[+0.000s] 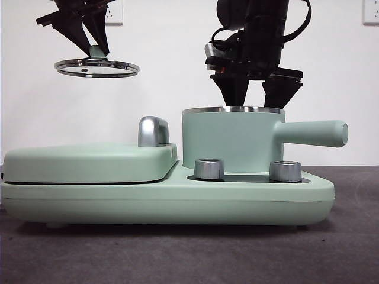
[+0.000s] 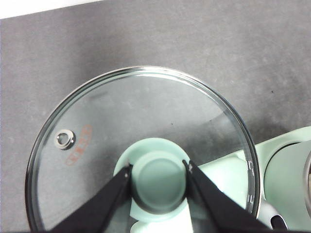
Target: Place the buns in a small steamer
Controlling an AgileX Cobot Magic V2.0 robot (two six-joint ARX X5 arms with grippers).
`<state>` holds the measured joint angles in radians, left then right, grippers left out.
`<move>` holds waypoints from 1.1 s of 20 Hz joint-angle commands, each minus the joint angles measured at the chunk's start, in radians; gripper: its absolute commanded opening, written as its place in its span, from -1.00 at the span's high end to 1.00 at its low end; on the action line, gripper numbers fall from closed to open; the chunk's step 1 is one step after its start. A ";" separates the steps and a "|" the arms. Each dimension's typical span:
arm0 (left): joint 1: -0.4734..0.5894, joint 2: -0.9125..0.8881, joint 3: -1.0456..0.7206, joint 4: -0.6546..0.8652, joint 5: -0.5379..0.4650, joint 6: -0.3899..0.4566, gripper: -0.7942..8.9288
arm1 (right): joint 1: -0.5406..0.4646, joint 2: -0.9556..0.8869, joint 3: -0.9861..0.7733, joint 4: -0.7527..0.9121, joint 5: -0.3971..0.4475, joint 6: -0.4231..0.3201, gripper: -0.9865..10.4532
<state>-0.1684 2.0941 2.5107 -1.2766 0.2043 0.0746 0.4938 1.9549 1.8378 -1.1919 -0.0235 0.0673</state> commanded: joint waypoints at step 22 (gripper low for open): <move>-0.127 0.002 0.039 0.019 0.002 -0.035 0.73 | 0.066 -0.885 -0.266 -0.203 0.023 0.070 -0.10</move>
<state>-0.2901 2.0941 2.5107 -1.2766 0.2039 0.0486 0.5526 1.0714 1.5665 -1.3407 -0.0036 0.1143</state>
